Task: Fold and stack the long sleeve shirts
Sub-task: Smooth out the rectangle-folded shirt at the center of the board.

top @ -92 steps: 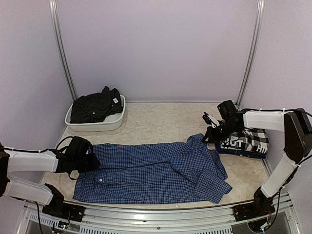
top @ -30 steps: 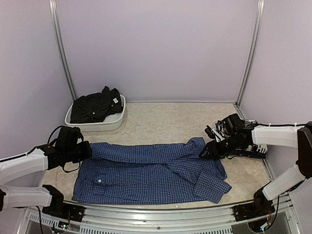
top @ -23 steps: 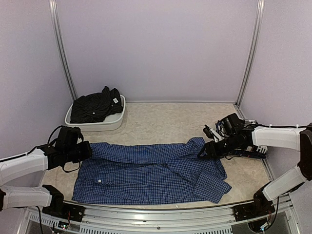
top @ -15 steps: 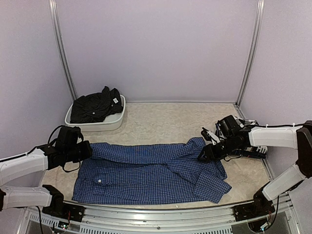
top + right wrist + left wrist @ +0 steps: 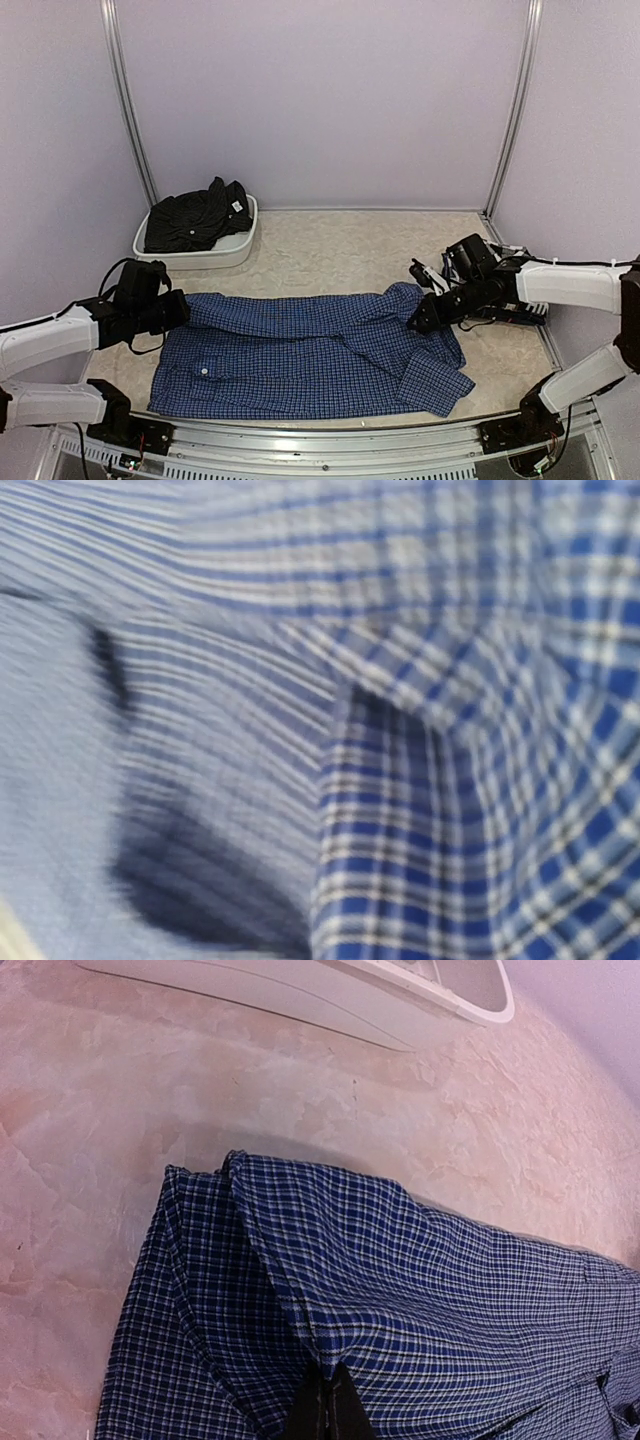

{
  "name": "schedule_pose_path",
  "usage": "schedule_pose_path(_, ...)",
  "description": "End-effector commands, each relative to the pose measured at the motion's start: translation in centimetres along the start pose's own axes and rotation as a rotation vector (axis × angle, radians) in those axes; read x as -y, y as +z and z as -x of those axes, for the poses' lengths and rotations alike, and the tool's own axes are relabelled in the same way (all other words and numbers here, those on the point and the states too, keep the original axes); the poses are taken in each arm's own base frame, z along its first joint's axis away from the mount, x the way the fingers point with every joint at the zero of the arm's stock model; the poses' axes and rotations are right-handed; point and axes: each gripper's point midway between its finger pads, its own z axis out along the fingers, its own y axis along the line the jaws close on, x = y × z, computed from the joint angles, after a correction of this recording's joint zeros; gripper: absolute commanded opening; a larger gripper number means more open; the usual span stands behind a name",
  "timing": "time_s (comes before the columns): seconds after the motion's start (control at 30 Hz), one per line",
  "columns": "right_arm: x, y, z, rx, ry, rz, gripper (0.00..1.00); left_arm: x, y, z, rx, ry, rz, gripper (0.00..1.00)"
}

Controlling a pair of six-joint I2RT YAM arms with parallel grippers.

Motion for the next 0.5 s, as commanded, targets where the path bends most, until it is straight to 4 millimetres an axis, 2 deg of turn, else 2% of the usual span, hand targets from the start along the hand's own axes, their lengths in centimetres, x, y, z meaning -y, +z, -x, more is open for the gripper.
schedule_pose_path(0.0,-4.0,-2.8,1.1,0.058,0.021,0.139,0.0,-0.6,0.3,-0.3,0.003,0.013,0.012,0.0)
schedule_pose_path(0.13,-6.0,-4.2,1.0,0.076,0.072,0.235,0.0,-0.9,0.3,-0.1,0.016,0.015,0.03,0.0)
schedule_pose_path(0.23,-6.5,-4.6,0.3,0.076,0.115,0.268,0.0,-1.2,0.2,0.2,0.03,0.013,0.041,0.0)
schedule_pose_path(0.47,-3.9,-3.3,-2.0,0.049,0.2,0.173,0.0,-1.0,-0.2,0.7,0.052,0.009,0.038,0.0)
